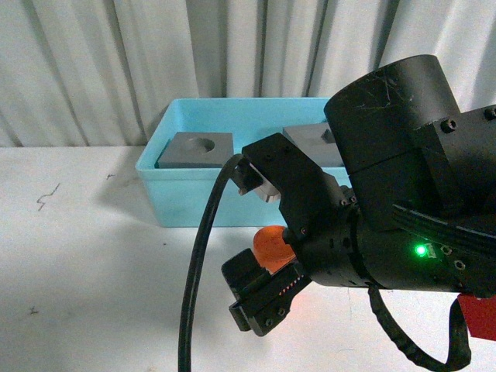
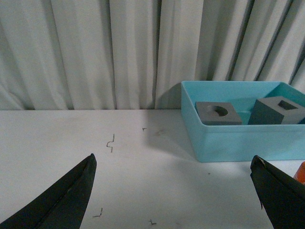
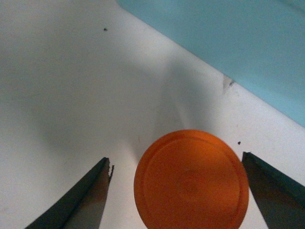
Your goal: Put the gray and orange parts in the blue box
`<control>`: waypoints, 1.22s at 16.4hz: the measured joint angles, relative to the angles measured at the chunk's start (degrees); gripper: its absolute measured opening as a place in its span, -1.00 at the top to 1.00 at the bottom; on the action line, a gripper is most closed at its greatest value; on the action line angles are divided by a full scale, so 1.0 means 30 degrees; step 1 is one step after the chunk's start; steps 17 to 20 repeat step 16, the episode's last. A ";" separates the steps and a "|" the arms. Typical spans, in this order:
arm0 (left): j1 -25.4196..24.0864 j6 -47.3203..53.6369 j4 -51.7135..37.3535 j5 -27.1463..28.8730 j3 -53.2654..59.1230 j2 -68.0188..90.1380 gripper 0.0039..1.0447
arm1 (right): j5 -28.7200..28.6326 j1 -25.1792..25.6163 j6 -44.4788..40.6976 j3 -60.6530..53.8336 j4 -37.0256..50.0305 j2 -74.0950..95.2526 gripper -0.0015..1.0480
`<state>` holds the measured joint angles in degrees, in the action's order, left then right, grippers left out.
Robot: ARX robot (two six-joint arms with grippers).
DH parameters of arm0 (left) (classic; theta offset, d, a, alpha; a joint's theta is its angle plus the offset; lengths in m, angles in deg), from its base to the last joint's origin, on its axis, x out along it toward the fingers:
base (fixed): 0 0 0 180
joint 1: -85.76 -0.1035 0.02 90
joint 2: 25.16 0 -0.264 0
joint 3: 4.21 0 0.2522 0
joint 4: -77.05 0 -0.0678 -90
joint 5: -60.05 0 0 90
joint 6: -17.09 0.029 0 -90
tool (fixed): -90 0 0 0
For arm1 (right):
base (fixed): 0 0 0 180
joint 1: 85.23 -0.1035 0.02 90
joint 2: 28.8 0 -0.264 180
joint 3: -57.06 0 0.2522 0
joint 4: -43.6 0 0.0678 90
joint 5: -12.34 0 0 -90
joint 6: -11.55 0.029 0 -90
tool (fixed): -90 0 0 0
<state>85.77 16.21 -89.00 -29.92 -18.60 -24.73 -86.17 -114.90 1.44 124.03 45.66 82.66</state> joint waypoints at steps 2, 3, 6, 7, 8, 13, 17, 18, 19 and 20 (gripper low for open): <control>0.0000 0.0000 0.0000 0.0000 0.0000 0.0000 -0.88 | 0.0044 0.0000 0.0000 0.0015 0.0131 0.0000 -0.20; 0.0000 0.0000 0.0000 0.0000 0.0000 0.0000 -0.88 | 0.0029 0.0000 0.0007 -0.0015 0.0168 -0.0029 -0.03; 0.0000 0.0000 0.0000 0.0000 0.0000 0.0000 -0.88 | -0.0342 0.0182 0.0517 -0.1224 0.0255 -0.2477 0.09; 0.0000 0.0000 0.0000 0.0000 0.0000 0.0000 -0.88 | -0.0816 0.0335 0.0554 -0.1450 0.0306 -0.3898 0.09; 0.0000 0.0000 0.0000 0.0000 0.0000 0.0000 -0.88 | -0.1566 0.0627 0.0627 -0.1472 0.0342 -0.5187 0.09; 0.0000 0.0000 -0.0007 0.0000 0.0000 0.0000 -0.88 | -0.1851 0.3402 0.0583 0.1989 0.0627 -0.7861 0.09; 0.0000 0.0000 0.0000 0.0000 0.0000 0.0000 -0.88 | -0.1064 0.4350 0.1231 0.4430 -0.0015 -0.5428 0.10; 0.0000 0.0000 0.0000 0.0000 0.0000 0.0000 -0.88 | -0.1064 0.4350 0.1231 0.4430 -0.0015 -0.5428 0.10; 0.0000 0.0000 0.0000 0.0000 0.0000 0.0000 -0.88 | -0.1064 0.4350 0.1231 0.4430 -0.0015 -0.5428 0.10; 0.0000 0.0000 0.0000 0.0000 0.0000 0.0000 -0.88 | -0.1064 0.4350 0.1231 0.4430 -0.0015 -0.5428 0.10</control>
